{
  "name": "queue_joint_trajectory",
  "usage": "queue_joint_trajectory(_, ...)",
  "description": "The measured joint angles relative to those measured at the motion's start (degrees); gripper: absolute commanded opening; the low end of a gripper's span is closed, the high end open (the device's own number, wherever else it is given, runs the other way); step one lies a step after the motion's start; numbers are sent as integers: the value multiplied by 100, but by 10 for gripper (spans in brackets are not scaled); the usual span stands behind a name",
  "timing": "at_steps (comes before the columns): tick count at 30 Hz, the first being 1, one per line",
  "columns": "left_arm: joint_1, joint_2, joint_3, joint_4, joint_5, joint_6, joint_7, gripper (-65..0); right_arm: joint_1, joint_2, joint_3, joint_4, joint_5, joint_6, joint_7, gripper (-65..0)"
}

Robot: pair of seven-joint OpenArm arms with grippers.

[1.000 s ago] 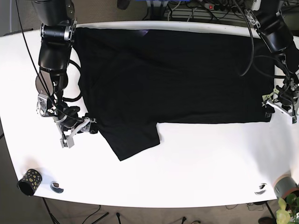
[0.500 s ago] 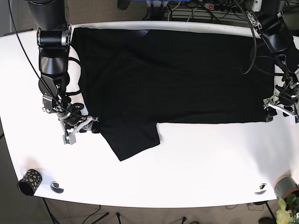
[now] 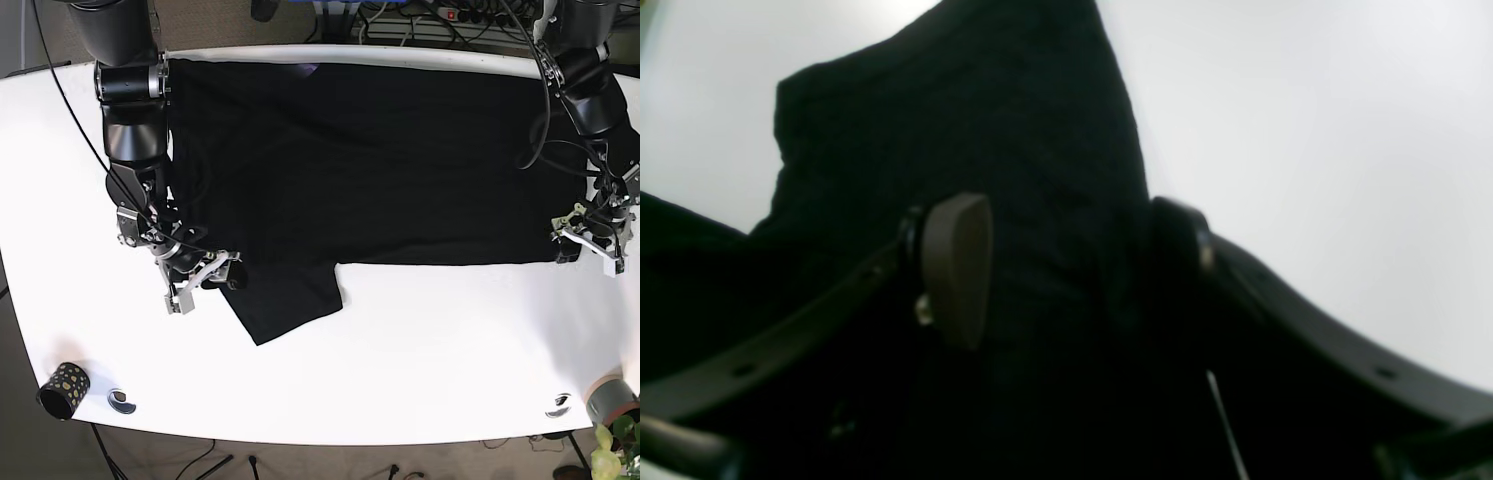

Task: Fold the T-shirt properly
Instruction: 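Grasp the hem edge of the black shirt with both grippers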

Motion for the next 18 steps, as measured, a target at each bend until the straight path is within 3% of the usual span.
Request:
queue_joint_trajectory(16, -221, -61, 20, -726, -111, -35, -284, -175, 0, -109, -15, 2, 2, -2, 13, -304)
queue_joint_trajectory(18, -238, -79, 20, -815, -116, -37, -343, -221, 0, -111, -15, 2, 0, -4, 11, -344)
